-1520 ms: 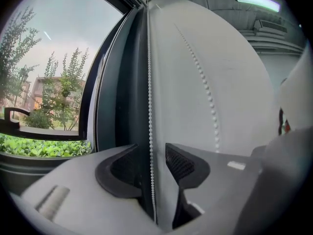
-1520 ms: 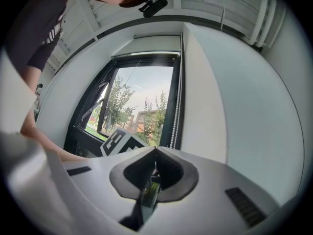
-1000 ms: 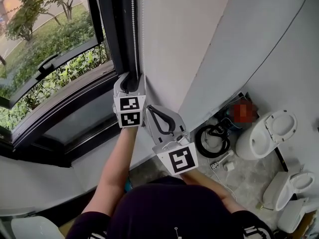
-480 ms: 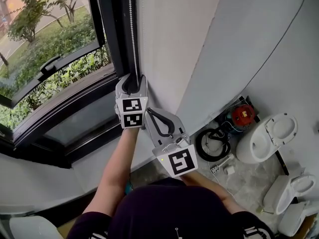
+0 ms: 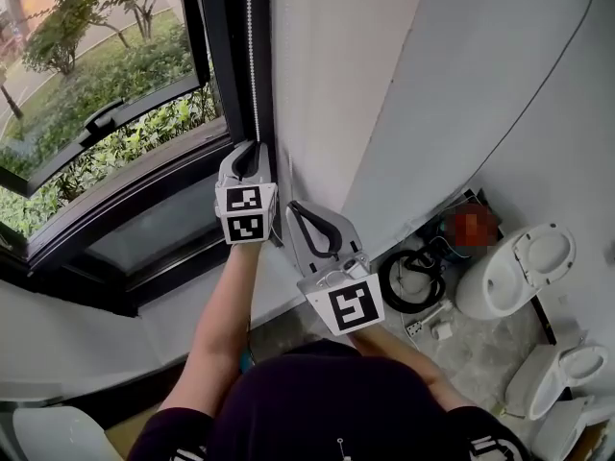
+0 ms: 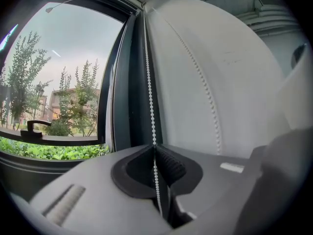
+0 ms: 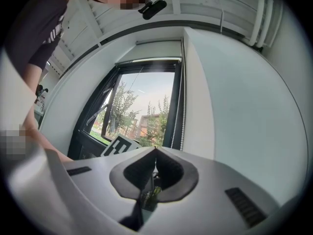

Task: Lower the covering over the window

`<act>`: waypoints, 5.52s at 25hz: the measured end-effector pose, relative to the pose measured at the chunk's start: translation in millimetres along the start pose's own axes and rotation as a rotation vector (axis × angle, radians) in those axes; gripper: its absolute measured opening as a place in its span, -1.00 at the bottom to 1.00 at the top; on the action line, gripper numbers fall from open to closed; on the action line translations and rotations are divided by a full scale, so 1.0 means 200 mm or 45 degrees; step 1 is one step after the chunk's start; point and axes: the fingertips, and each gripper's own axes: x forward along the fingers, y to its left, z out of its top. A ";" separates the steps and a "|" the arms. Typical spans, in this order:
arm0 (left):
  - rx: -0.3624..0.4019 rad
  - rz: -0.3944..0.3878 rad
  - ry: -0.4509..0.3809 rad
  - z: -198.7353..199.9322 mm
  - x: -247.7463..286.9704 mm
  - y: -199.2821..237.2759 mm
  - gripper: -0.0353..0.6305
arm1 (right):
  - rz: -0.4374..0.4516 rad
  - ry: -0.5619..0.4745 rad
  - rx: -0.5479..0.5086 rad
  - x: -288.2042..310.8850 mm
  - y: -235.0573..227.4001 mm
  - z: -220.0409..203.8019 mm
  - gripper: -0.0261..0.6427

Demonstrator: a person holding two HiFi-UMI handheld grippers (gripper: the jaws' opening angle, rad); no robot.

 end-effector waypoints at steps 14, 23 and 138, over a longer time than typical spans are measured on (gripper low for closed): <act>-0.038 -0.212 0.016 -0.02 -0.61 -0.18 -0.82 | 0.055 -0.051 0.140 -0.06 0.02 0.06 -0.89; -0.045 -0.266 -0.014 -0.01 -0.91 -0.35 -0.83 | 0.245 -0.045 0.255 -0.14 0.12 0.04 -0.89; -0.382 -0.791 0.165 -0.46 -1.12 -1.02 -0.85 | 1.302 0.722 0.255 -0.88 0.63 -1.19 -0.88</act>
